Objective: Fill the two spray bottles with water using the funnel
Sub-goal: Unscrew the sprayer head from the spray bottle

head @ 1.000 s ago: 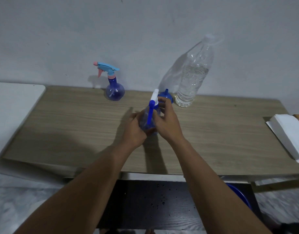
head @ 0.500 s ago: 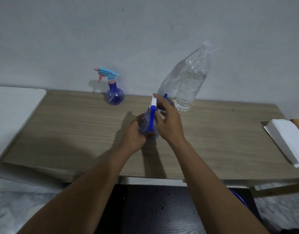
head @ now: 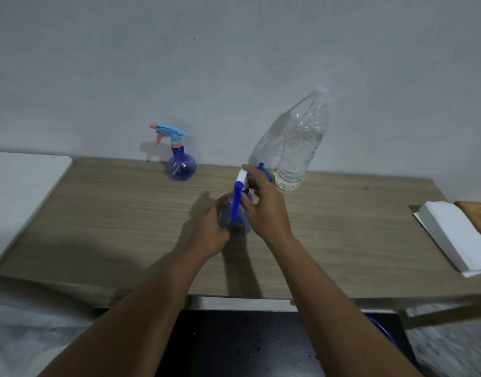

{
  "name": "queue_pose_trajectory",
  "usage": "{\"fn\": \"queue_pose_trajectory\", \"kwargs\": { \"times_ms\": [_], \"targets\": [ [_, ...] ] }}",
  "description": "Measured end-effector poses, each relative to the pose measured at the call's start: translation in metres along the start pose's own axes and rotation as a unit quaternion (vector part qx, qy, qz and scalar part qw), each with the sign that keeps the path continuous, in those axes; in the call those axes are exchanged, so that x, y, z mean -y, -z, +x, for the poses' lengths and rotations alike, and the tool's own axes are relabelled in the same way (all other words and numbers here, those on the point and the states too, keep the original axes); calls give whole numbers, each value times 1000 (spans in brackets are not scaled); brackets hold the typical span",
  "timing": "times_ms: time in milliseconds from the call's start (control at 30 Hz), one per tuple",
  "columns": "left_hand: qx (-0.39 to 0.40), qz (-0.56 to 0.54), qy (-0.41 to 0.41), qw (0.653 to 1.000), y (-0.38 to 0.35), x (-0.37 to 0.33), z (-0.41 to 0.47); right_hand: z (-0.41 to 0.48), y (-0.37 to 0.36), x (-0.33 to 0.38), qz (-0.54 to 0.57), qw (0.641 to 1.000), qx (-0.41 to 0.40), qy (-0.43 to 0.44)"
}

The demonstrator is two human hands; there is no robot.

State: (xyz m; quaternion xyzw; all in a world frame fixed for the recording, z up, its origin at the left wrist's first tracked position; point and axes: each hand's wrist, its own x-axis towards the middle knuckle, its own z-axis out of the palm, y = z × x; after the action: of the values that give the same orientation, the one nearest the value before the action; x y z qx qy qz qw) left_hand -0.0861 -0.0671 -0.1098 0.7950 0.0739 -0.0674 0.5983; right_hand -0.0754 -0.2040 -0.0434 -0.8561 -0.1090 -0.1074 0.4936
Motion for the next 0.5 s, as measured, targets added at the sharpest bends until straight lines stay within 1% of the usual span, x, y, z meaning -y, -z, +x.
{"fn": "queue_pose_trajectory", "kwargs": {
  "times_ms": [33,200,300,433,500],
  "targets": [
    [5,-3,-6,1000,0,6,3,0,0,1,4,1000,2,-8],
    [12,21,-25,999,3,-7,-4,-1,-1,2,50,998,-5,-47],
    [6,24,-24,999,2,-6,-4,0,-2,1,33,999,-13,-23],
    [-5,37,-23,999,3,-6,-4,7,7,9,50,998,-38,-15],
    [-7,58,-30,998,2,-6,-4,12,15,17,25,999,-34,4]
  ]
}}
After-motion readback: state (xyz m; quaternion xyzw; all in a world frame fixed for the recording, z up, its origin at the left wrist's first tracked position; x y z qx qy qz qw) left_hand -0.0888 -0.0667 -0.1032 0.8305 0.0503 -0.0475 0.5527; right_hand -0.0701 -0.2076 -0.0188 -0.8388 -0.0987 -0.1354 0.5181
